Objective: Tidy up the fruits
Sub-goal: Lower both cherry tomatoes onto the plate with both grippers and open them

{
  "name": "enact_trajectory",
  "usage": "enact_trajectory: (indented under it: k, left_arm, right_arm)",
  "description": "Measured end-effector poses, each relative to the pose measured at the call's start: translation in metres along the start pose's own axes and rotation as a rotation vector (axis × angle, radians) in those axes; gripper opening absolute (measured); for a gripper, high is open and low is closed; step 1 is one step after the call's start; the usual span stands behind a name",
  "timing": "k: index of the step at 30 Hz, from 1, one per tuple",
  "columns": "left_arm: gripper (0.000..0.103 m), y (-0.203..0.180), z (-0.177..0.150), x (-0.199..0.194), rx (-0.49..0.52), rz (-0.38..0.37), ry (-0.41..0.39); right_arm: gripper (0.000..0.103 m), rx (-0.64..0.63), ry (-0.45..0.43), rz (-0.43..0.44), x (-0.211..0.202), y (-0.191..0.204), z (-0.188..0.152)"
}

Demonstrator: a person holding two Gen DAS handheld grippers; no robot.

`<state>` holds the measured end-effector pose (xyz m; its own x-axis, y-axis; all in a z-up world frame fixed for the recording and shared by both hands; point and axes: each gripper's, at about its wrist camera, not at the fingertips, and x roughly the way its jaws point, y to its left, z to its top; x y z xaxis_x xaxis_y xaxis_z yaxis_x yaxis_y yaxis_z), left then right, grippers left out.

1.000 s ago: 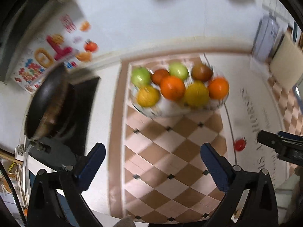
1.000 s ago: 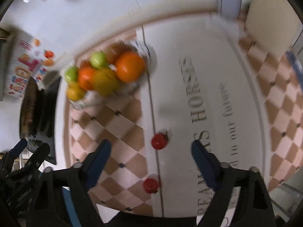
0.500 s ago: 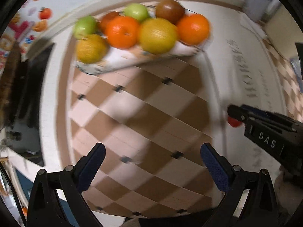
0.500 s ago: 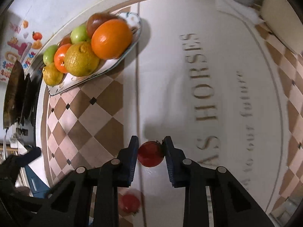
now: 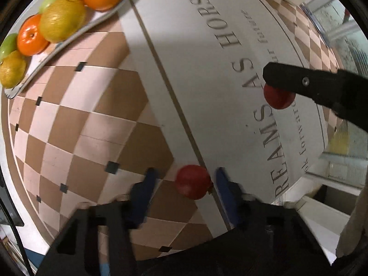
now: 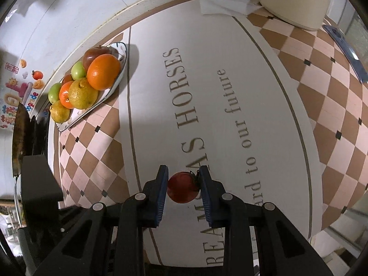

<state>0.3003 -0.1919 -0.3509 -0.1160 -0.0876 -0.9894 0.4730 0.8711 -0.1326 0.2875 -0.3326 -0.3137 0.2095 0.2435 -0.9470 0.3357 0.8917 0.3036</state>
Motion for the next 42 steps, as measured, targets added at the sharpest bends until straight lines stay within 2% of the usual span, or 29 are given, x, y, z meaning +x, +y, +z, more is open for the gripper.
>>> enact_trajectory:
  k: [2,7,11,14,18,20,23,26,29,33,36,38,39,42]
  left_arm:
    - [0.030,-0.004,0.000,-0.001,0.015,-0.001,-0.022]
    - [0.029,0.002,0.000,-0.007,-0.010,-0.007,-0.052]
    - [0.029,0.038,0.006,-0.038,-0.106,-0.036,-0.122]
    - [0.029,0.081,0.008,-0.074,-0.240,-0.074,-0.193]
    - [0.029,0.140,0.008,-0.102,-0.394,-0.109,-0.277]
    - [0.029,0.175,0.017,-0.111,-0.476,-0.140,-0.298]
    - [0.029,0.215,0.030,-0.110,-0.590,-0.232,-0.294]
    - [0.029,0.241,0.044,-0.097,-0.661,-0.300,-0.266]
    - [0.029,0.248,0.052,-0.081,-0.699,-0.343,-0.236]
    - [0.029,0.256,0.061,-0.078,-0.698,-0.339,-0.236]
    - [0.031,0.258,0.065,-0.079,-0.701,-0.308,-0.236]
    - [0.032,0.262,0.066,-0.081,-0.699,-0.302,-0.234]
    - [0.033,0.263,0.066,-0.084,-0.696,-0.287,-0.236]
    - [0.044,0.267,0.060,-0.095,-0.684,-0.244,-0.253]
  right_arm:
    - [0.030,0.008,0.000,0.000,0.001,-0.001,-0.001]
    - [0.030,0.001,-0.008,0.010,-0.005,0.003,0.001]
    - [0.030,-0.010,-0.033,0.059,-0.013,0.017,0.008]
    - [0.030,0.002,-0.029,0.164,-0.007,0.039,0.020]
    - [0.030,0.077,0.021,0.377,0.022,0.078,0.041]
    - [0.030,0.106,0.041,0.465,0.039,0.100,0.051]
    - [0.030,0.111,0.064,0.525,0.058,0.128,0.063]
    - [0.030,0.073,0.056,0.518,0.069,0.152,0.073]
    - [0.030,0.020,0.047,0.479,0.074,0.169,0.079]
    - [0.031,-0.019,0.021,0.432,0.077,0.182,0.088]
    - [0.043,-0.028,0.016,0.421,0.078,0.187,0.092]
    - [0.059,-0.040,0.013,0.417,0.074,0.191,0.091]
    - [0.062,-0.048,0.003,0.408,0.071,0.193,0.089]
    - [0.072,-0.067,-0.041,0.364,0.054,0.194,0.085]
